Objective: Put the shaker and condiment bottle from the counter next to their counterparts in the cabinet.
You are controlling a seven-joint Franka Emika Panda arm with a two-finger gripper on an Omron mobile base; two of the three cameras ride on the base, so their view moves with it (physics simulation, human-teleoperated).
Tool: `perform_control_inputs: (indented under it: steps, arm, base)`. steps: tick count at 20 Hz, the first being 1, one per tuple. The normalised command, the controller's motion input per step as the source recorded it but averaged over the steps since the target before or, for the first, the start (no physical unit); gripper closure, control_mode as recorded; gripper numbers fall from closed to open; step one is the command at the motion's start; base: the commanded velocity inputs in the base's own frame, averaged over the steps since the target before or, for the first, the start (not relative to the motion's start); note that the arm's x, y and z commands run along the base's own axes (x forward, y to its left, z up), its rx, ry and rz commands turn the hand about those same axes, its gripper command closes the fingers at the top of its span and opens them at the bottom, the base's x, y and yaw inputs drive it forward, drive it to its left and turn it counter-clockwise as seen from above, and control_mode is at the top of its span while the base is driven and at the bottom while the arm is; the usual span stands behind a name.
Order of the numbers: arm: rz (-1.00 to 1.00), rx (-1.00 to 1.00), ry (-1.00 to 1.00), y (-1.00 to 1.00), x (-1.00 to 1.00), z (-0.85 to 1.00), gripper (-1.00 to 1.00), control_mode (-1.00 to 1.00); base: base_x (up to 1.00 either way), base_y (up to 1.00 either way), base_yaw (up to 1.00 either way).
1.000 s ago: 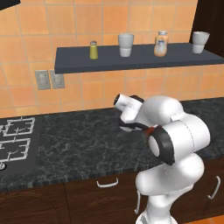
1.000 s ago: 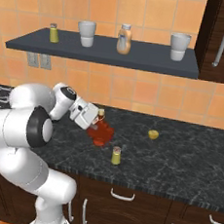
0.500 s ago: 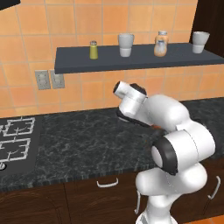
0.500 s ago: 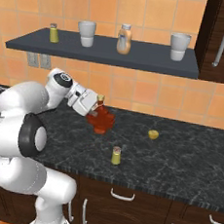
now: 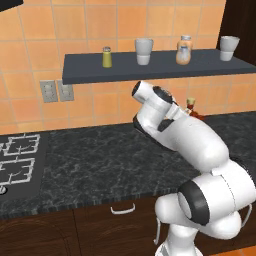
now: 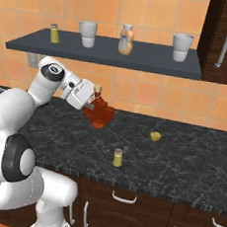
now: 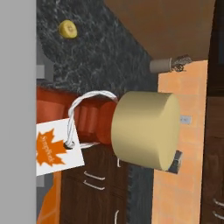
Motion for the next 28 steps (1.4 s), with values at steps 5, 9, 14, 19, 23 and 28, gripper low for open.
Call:
perform_control_inputs:
  steps: [5, 9, 14, 19, 23, 28]
  arm:
    - [0.09, 0.0, -0.07, 0.0, -0.34, 0.69, 1.0, -1.0]
    - [0.13, 0.0, -0.05, 0.0, -0.22, 0.79, 1.0, -1.0]
    - [0.11, -0.01, -0.01, 0.0, -0.04, 0.74, 1.0, -1.0]
    - [0.14, 0.0, 0.0, 0.0, 0.0, 0.63, 1.0, -1.0]
    - [0.18, 0.0, 0.0, 0.0, 0.06, 0.44, 1.0, -1.0]
    - [0.17, -0.03, 0.0, 0.04, 0.3, 0.26, 1.0, -1.0]
  base:
    - [0.0, 0.0, 0.0]
    - [0.0, 0.0, 0.0]
    - [0.0, 0.0, 0.0]
    - [0.0, 0.0, 0.0]
    - [0.0, 0.0, 0.0]
    - [0.0, 0.0, 0.0]
